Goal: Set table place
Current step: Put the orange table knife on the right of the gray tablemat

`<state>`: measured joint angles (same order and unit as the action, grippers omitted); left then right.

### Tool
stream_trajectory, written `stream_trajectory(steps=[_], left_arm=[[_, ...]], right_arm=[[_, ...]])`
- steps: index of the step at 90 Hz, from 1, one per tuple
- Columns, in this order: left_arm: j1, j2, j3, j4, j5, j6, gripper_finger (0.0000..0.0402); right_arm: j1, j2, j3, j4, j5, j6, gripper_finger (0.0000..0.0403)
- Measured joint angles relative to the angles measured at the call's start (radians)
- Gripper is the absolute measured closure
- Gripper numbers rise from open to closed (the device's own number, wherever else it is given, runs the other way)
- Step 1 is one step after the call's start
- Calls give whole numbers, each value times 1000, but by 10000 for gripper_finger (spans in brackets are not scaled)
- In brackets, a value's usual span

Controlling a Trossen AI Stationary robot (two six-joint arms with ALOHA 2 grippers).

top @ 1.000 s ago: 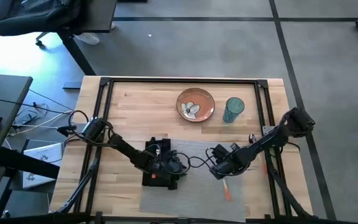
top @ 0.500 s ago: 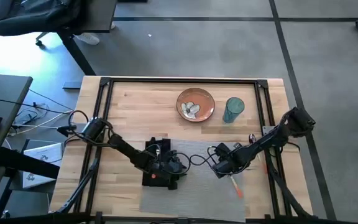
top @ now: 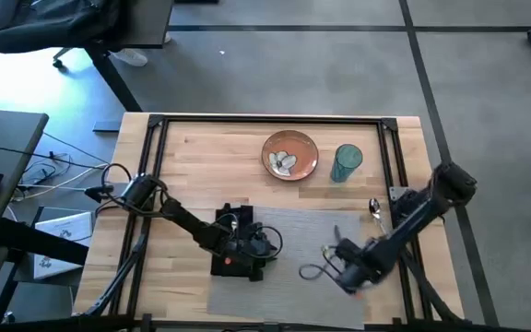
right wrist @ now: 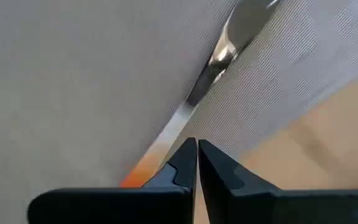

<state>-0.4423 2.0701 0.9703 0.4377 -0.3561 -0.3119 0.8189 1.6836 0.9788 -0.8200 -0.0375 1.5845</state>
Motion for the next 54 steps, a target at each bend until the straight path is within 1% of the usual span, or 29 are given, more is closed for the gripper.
stream_trajectory(steps=[10,23,35,43,54], left_arm=[[0,0,0,1,0,1,273],[0,0,0,2,0,1,273],[-1,0,0,2,0,0,273],[-2,0,0,2,0,0,273],[-2,0,0,1,-1,0,273]], right_arm=[[61,0,-1,63,39,84,403],[94,0,-1,62,49,164,403],[101,6,-1,81,59,165,403],[99,32,-1,91,68,157,403],[98,67,0,123,54,127,403]])
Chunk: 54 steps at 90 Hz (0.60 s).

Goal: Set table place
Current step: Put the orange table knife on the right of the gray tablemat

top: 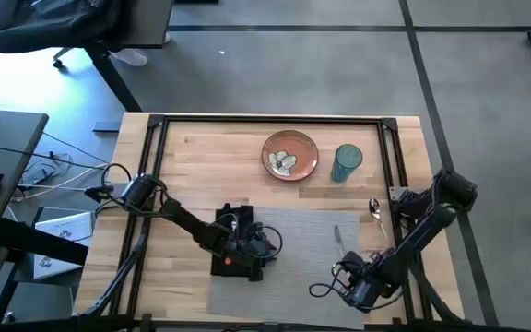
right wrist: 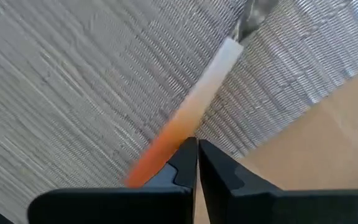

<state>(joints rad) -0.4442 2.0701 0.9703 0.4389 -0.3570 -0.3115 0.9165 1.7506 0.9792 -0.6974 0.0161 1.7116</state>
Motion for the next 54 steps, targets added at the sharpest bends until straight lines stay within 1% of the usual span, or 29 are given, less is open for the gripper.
stream_trajectory(steps=[54], left_arm=[[-2,0,0,-1,-6,0,273]], right_arm=[[-13,9,2,57,-5,-18,403]])
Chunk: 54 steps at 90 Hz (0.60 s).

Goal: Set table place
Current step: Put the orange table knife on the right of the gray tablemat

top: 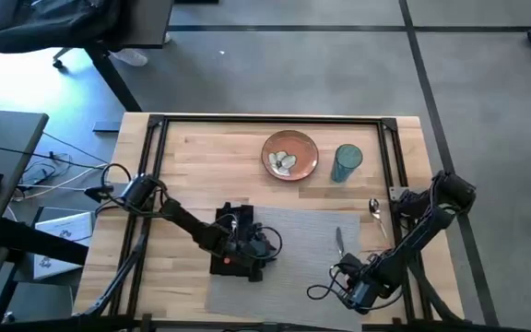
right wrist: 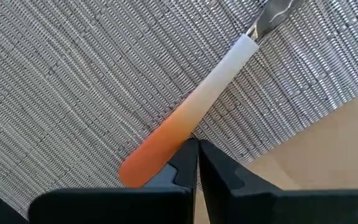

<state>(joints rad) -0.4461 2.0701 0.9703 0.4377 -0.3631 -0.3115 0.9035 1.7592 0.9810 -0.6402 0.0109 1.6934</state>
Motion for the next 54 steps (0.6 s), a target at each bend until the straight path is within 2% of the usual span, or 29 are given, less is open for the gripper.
stream_trajectory(steps=[54], left_arm=[[0,0,0,1,1,0,273]], right_arm=[[-14,-6,0,27,-7,-98,403]])
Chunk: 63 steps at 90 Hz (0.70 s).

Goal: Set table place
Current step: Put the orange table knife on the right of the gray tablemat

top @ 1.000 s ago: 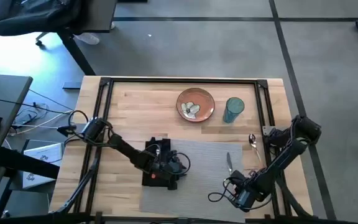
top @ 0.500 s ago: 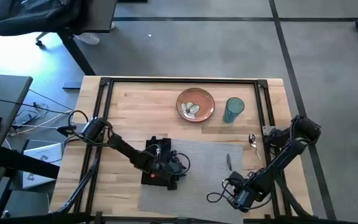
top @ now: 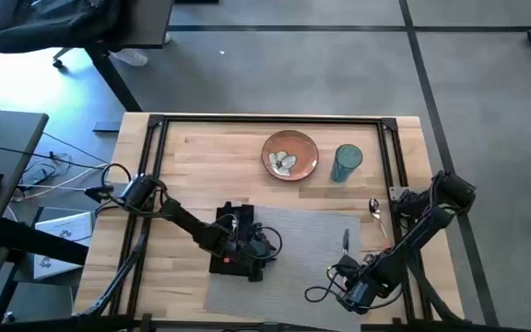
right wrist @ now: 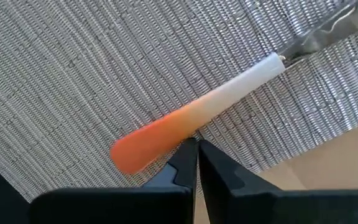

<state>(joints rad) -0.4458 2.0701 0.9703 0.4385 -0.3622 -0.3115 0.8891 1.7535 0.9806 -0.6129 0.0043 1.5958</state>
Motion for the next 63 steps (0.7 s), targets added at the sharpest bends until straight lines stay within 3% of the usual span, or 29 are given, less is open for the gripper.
stream_trajectory(steps=[31,48,63], left_arm=[[0,0,0,0,2,0,273],[0,0,0,1,2,8,273],[0,0,0,0,2,8,273]], right_arm=[[-19,-39,0,-141,-34,-24,403],[-36,-61,-2,-310,49,13,403],[-73,-59,-46,-249,79,-33,403]])
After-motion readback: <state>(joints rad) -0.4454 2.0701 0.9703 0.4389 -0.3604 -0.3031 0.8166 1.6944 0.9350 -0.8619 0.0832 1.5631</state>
